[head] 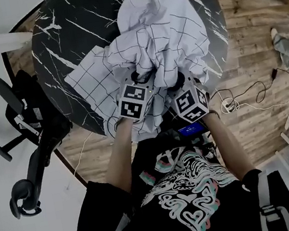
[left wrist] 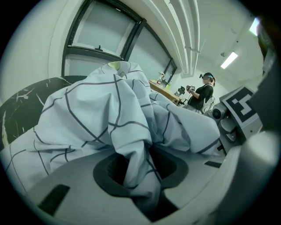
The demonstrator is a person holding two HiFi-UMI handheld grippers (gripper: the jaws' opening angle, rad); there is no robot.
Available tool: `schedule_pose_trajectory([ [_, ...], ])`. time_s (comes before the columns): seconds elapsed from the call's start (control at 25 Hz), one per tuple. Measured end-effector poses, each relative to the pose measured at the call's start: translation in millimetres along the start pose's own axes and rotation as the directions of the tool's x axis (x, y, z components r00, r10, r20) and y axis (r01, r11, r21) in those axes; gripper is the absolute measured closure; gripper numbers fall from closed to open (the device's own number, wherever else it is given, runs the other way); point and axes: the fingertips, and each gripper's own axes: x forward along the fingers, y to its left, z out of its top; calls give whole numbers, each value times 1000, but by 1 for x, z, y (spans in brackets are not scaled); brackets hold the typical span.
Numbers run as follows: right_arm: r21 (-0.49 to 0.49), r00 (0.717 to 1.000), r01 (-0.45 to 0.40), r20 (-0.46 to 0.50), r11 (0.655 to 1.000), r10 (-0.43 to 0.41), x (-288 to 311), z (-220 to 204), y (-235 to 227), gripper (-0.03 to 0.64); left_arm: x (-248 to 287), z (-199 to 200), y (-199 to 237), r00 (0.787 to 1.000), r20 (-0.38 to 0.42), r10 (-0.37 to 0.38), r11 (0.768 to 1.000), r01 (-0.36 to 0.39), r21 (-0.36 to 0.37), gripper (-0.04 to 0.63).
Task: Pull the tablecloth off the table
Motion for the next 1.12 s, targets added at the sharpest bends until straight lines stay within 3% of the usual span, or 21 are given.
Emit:
schedule_pose_trajectory([
  [0.52, -35, 999, 22, 40, 999, -20, -15, 20, 1, 446, -14, 15, -14, 999, 46, -18, 1000, 18, -10, 494],
  [1.12, -64, 995, 47, 92, 997, -41, -29, 37, 3, 456, -32, 31, -22, 993, 118, -6, 999, 1, 41, 505],
])
